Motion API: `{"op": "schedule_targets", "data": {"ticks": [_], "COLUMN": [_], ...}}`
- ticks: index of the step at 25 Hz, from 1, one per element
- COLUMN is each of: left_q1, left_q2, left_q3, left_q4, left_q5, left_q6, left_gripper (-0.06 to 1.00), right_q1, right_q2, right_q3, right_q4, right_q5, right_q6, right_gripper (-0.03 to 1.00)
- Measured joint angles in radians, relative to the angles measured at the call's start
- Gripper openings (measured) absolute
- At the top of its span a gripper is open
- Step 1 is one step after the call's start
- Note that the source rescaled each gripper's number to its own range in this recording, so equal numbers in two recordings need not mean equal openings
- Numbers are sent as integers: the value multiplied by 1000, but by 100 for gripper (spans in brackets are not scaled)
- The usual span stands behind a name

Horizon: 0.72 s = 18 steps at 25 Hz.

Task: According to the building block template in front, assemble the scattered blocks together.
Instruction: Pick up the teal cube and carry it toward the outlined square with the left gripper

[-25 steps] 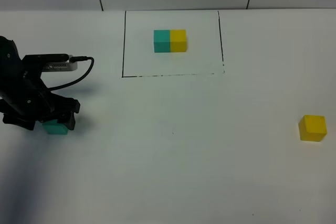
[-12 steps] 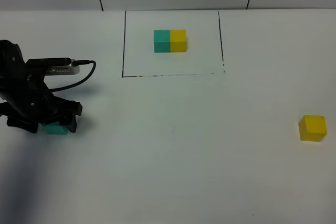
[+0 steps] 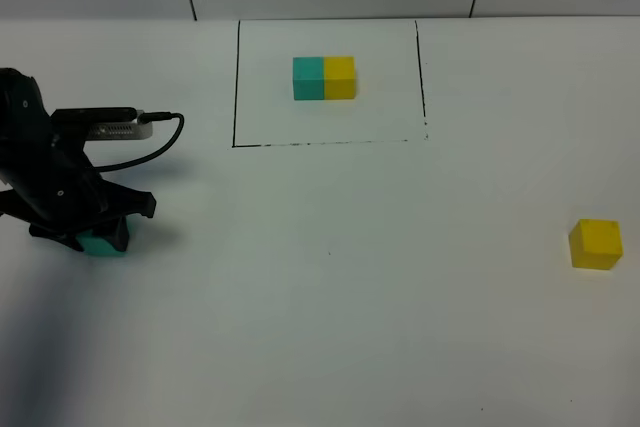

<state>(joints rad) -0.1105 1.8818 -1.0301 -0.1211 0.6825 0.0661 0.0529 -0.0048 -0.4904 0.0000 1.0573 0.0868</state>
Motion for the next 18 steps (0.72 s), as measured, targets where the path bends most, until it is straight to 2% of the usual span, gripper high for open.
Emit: {"op": "schedule_targets", "data": {"ticks": [3, 9, 14, 18], "left_q1": [-47, -207, -355, -429], "left_q2": [9, 130, 262, 351], "left_q3": [-75, -276, -495, -674], "left_q4": [42, 62, 114, 121], "left_q5": [94, 220, 285, 361], "left_q6": [158, 465, 642, 781], "left_gripper": [1, 1, 1, 1], "right_q1": [0, 0, 0, 0], "right_q2": [0, 0, 0, 0], "right_q3": [0, 0, 0, 0], "right_q4": [0, 0, 0, 0], "right_q5": [0, 0, 0, 0], "right_q6": [0, -1, -1, 0], "right_gripper": [90, 90, 90, 90]}}
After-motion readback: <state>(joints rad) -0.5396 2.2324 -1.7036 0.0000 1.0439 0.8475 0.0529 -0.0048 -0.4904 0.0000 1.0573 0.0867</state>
